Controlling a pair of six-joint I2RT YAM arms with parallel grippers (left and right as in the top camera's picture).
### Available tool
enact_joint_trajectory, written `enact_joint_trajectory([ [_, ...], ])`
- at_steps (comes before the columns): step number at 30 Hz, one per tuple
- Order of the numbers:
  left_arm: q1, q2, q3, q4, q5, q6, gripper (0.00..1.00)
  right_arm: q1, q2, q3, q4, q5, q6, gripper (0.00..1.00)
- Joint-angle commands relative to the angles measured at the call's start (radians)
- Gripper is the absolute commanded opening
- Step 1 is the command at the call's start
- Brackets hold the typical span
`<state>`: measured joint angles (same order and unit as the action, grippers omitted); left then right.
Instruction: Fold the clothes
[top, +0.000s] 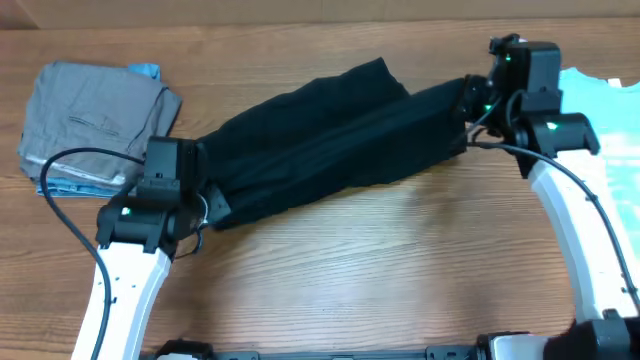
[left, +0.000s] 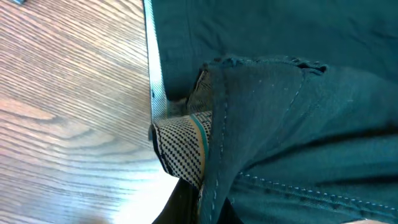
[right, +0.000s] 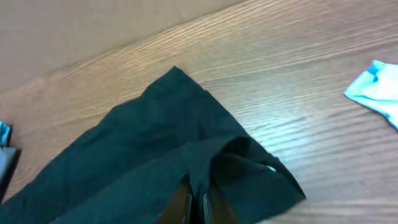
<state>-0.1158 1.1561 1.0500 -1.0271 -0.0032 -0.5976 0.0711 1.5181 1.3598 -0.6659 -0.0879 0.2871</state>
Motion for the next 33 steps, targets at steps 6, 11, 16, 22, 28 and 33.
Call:
enact_joint_trajectory([
  [6, 0.025, 0.161, 0.014, 0.099, -0.241, 0.026, 0.04, 0.063, 0.171, 0.037, 0.161, 0.087, -0.007, 0.04],
  [11, 0.025, 0.216, 0.014, 0.151, -0.299, 0.026, 0.04, 0.097, 0.249, 0.037, 0.240, 0.087, -0.003, 0.04],
  [16, 0.026, 0.275, 0.014, 0.208, -0.337, 0.026, 0.04, 0.122, 0.302, 0.036, 0.333, 0.087, -0.003, 0.04],
  [22, 0.038, 0.334, 0.023, 0.314, -0.369, 0.086, 1.00, 0.148, 0.331, 0.036, 0.478, 0.086, -0.004, 0.37],
  [28, 0.071, 0.334, 0.341, 0.096, -0.235, 0.204, 1.00, 0.140, 0.319, 0.037, 0.589, 0.034, -0.113, 0.97],
  [33, 0.067, 0.338, 0.420, -0.022, -0.044, 0.280, 0.72, 0.130, 0.251, 0.039, 0.327, 0.034, -0.132, 0.87],
])
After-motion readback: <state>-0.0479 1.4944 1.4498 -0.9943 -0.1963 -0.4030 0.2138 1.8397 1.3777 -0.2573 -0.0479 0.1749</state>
